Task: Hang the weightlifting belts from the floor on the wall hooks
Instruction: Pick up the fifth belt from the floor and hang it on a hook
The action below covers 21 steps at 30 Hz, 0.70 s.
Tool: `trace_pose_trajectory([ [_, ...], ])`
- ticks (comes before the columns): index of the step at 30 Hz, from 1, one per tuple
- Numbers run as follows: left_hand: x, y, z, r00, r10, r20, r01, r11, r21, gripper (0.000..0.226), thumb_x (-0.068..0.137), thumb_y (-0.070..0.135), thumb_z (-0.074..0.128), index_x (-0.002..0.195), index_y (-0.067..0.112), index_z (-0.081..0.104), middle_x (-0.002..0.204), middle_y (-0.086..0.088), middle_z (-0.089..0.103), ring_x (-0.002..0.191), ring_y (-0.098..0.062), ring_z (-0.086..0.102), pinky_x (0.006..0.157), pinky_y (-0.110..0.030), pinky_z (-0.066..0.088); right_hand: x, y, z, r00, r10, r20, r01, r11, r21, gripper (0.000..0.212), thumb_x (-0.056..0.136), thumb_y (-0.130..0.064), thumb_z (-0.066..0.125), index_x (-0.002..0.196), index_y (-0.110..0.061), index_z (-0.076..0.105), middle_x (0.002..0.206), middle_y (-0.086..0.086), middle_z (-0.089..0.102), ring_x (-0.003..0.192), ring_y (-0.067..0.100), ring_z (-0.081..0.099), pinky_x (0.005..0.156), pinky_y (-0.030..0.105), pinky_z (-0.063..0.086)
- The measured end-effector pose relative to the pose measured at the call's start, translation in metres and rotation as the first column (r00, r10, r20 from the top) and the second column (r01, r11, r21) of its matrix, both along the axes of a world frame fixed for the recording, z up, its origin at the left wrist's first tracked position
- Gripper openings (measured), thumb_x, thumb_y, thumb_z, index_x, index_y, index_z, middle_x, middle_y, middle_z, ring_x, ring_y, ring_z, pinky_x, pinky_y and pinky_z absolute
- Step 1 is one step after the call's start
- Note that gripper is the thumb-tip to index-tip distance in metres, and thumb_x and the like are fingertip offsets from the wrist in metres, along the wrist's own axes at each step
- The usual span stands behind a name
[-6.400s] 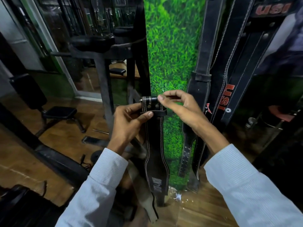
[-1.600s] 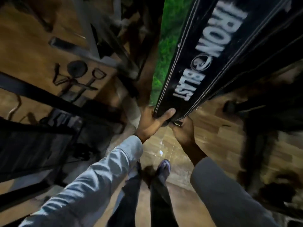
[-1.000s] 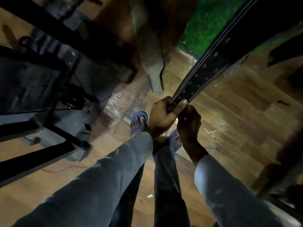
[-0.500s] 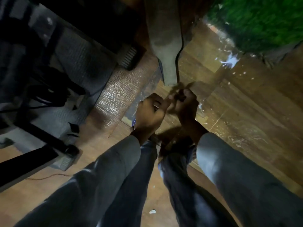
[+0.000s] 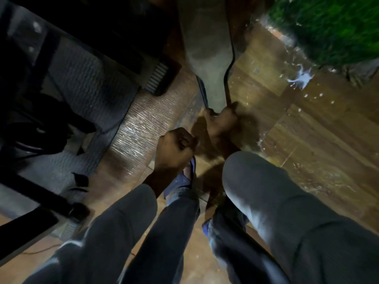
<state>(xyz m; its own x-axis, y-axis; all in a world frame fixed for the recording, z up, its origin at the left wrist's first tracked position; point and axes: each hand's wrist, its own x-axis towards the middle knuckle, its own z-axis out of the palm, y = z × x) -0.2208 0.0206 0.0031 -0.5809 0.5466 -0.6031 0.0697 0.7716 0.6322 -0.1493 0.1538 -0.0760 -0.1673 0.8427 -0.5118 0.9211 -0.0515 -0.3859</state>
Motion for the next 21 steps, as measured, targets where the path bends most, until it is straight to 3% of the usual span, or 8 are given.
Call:
trace_pose_trajectory([
  [4, 0.005, 0.000, 0.030, 0.999, -0.050, -0.001, 0.050, 0.998, -0.028, 0.017, 0.090, 0.033, 0.073, 0.076, 0.025, 0.067, 0.070, 0.011, 0.069, 0.072, -0.009, 0.069, 0.066, -0.028, 0.051, 0.003, 0.008, 0.065, 0.975, 0.118, 0.186, -0.138, 0.986, 0.097, 0.071, 0.080, -0.073, 0.064, 0.101, -0.006, 0.075, 0.095, 0.014, 0.076, 0.088, 0.030, 0.074, 0.068, 0.030, 0.044],
  [6, 0.009, 0.004, 0.053, 0.995, -0.074, -0.074, 0.074, 0.997, -0.003, 0.015, 0.093, 0.034, 0.067, 0.095, 0.020, 0.070, 0.088, 0.004, 0.073, 0.086, -0.016, 0.070, 0.075, -0.029, 0.052, 0.015, 0.015, 0.103, 0.973, 0.174, 0.149, -0.203, 0.957, 0.209, 0.073, 0.073, -0.080, 0.058, 0.083, -0.010, 0.076, 0.080, 0.010, 0.077, 0.073, 0.026, 0.073, 0.063, 0.028, 0.046],
  [9, 0.008, 0.020, 0.103, 0.931, -0.226, -0.286, 0.224, 0.974, -0.038, 0.062, 0.092, 0.040, 0.062, 0.145, 0.008, 0.051, 0.142, -0.013, 0.057, 0.131, -0.030, 0.052, 0.109, -0.036, 0.041, 0.033, 0.030, 0.172, 0.970, 0.238, 0.045, -0.241, 0.927, 0.288, 0.063, 0.070, -0.073, 0.070, 0.061, -0.011, 0.066, 0.056, 0.006, 0.068, 0.051, 0.019, 0.060, 0.055, 0.021, 0.031],
  [12, 0.006, 0.039, 0.158, 0.773, -0.544, -0.325, 0.496, 0.839, -0.225, 0.085, 0.085, 0.051, 0.066, 0.157, 0.017, 0.037, 0.161, -0.013, 0.041, 0.153, -0.035, 0.031, 0.128, -0.053, 0.019, 0.044, 0.041, 0.245, 0.974, 0.225, 0.003, -0.222, 0.963, 0.151, 0.062, 0.071, -0.074, 0.066, 0.059, -0.013, 0.059, 0.054, 0.007, 0.062, 0.058, 0.021, 0.063, 0.055, 0.023, 0.031],
  [14, 0.011, 0.045, 0.204, 0.736, -0.619, -0.273, 0.566, 0.784, -0.255, 0.061, 0.087, 0.052, 0.067, 0.139, 0.021, 0.056, 0.140, -0.012, 0.064, 0.140, -0.034, 0.051, 0.125, -0.050, 0.028, 0.054, 0.043, 0.291, 0.979, 0.200, -0.038, -0.195, 0.976, 0.101, 0.070, 0.072, -0.079, 0.056, 0.054, -0.011, 0.057, 0.050, 0.001, 0.056, 0.061, 0.027, 0.068, 0.055, 0.026, 0.038],
  [17, 0.015, 0.053, 0.278, 0.793, -0.550, -0.264, 0.511, 0.835, -0.204, 0.026, 0.093, 0.039, 0.065, 0.108, 0.019, 0.068, 0.103, -0.012, 0.076, 0.101, -0.039, 0.071, 0.083, -0.039, 0.053, 0.068, 0.036, 0.345, 0.979, 0.126, -0.163, -0.126, 0.992, 0.013, 0.076, 0.081, -0.079, 0.052, 0.051, -0.011, 0.065, 0.047, 0.003, 0.064, 0.053, 0.020, 0.069, 0.060, 0.037, 0.058],
  [19, 0.017, 0.050, 0.327, 0.765, -0.568, -0.303, 0.522, 0.823, -0.226, 0.020, 0.092, 0.035, 0.062, 0.105, 0.021, 0.066, 0.101, -0.011, 0.076, 0.098, -0.040, 0.071, 0.074, -0.038, 0.051, 0.077, 0.029, 0.380, 0.980, 0.076, -0.183, -0.096, 0.990, -0.105, 0.074, 0.082, -0.078, 0.048, 0.062, -0.010, 0.069, 0.056, 0.011, 0.070, 0.062, 0.028, 0.073, 0.072, 0.046, 0.061],
  [21, 0.021, 0.044, 0.365, 0.737, -0.596, -0.317, 0.531, 0.802, -0.274, 0.019, 0.092, 0.031, 0.061, 0.109, 0.024, 0.068, 0.104, -0.010, 0.077, 0.100, -0.039, 0.070, 0.077, -0.038, 0.051, 0.080, 0.021, 0.415, 0.986, -0.005, -0.169, -0.048, 0.950, -0.308, 0.070, 0.081, -0.077, 0.044, 0.078, -0.011, 0.068, 0.077, 0.018, 0.074, 0.079, 0.037, 0.074, 0.082, 0.052, 0.061],
])
